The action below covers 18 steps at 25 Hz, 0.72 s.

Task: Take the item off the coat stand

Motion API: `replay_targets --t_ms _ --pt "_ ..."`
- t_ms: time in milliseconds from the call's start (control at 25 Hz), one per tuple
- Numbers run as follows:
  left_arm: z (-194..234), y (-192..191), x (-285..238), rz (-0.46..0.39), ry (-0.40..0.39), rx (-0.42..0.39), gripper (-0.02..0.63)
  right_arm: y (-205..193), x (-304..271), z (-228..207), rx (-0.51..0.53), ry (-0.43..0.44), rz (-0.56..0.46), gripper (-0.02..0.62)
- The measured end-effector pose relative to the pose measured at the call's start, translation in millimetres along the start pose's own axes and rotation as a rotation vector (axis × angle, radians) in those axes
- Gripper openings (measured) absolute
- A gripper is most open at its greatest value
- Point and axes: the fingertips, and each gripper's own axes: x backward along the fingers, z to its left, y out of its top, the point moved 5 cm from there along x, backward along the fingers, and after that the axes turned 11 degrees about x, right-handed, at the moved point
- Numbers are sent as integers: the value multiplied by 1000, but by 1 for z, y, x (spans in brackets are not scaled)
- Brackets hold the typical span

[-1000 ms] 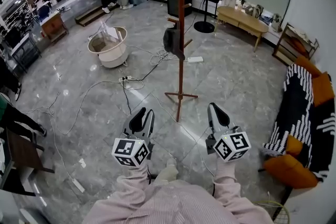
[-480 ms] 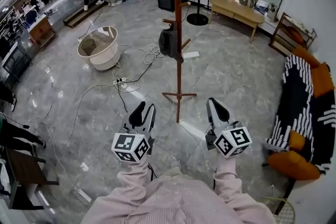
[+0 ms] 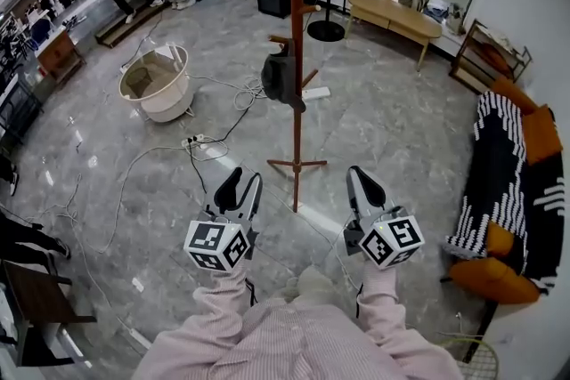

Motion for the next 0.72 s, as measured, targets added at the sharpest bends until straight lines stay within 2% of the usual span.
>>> replay_targets --t_ms 360,720 --pt "29 0 -44 12 7 18 160 -14 -51 -22 -12 20 13 5" --pt "64 28 -114 4 21 23 179 -9 -137 -53 -26 62 10 5"
